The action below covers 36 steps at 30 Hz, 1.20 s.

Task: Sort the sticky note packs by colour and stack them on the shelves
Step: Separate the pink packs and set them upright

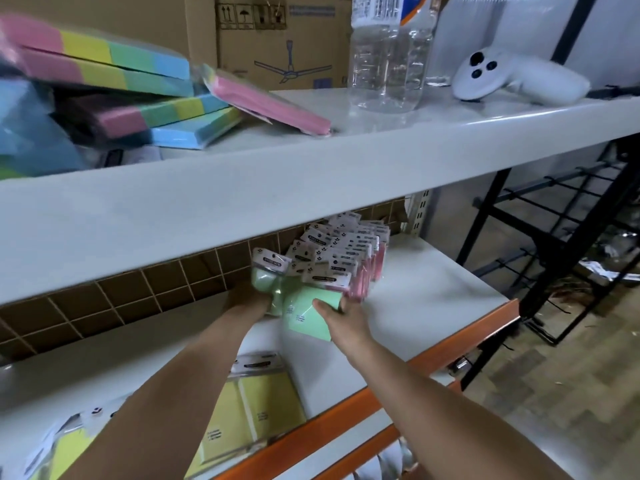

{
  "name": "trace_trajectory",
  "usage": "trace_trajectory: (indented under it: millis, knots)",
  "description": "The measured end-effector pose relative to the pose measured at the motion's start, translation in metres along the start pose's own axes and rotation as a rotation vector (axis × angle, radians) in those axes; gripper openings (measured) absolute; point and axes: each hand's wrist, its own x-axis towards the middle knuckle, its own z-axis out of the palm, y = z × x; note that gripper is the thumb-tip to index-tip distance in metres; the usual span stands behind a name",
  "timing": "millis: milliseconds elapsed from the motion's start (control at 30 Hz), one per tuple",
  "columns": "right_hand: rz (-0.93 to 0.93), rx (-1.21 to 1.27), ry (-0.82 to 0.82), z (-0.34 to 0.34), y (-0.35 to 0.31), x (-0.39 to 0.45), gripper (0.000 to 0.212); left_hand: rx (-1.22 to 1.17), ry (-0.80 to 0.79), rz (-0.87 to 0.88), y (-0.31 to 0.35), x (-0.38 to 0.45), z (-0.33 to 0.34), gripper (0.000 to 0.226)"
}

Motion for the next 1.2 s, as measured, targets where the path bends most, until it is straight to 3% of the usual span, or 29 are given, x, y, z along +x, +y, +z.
trace_trajectory:
  millis: [67, 267, 367, 500, 700, 733, 800, 867, 967, 1067, 1200]
  knots:
    - [0.009, 0.03, -0.025, -0.001, -0.005, -0.005, 0.035, -0.184, -0.014, -0.029, 0.004, -0.013, -0.006, 0.018]
    - [0.073, 0.197, -0.101, -0.002, -0.03, -0.028, 0.042, -0.453, -0.045, -0.108, -0.001, -0.05, -0.029, 0.028]
    - [0.085, 0.258, -0.155, 0.001, -0.033, -0.036, 0.021, -0.568, -0.062, -0.148, -0.004, -0.071, -0.045, 0.029]
    - [0.103, 0.279, -0.195, 0.008, -0.039, -0.05, 0.022, -0.726, -0.031, -0.209, -0.013, -0.096, -0.065, 0.023]
    - [0.086, 0.354, -0.233, 0.033, -0.044, -0.069, 0.03, -0.756, -0.037, -0.103, -0.033, -0.128, -0.076, 0.067]
    - [0.09, 0.365, -0.256, 0.036, -0.047, -0.075, 0.033, -0.759, -0.054, -0.071, -0.035, -0.136, -0.077, 0.074]
    - [0.097, 0.376, -0.281, 0.044, -0.051, -0.082, 0.059, -0.801, -0.076, -0.036, -0.039, -0.149, -0.08, 0.075]
    - [0.096, 0.367, -0.298, 0.054, -0.055, -0.089, 0.081, -0.863, -0.059, -0.032, -0.044, -0.159, -0.085, 0.054]
    - [0.045, 0.336, -0.289, 0.069, -0.063, -0.102, 0.063, -0.882, -0.017, -0.048, -0.056, -0.171, -0.099, 0.035]
    - [0.01, 0.312, -0.28, 0.08, -0.071, -0.118, 0.022, -0.865, 0.003, -0.069, -0.07, -0.18, -0.116, 0.035]
    - [-0.039, 0.308, -0.271, 0.104, -0.081, -0.141, 0.015, -0.817, 0.027, -0.082, -0.093, -0.19, -0.141, 0.044]
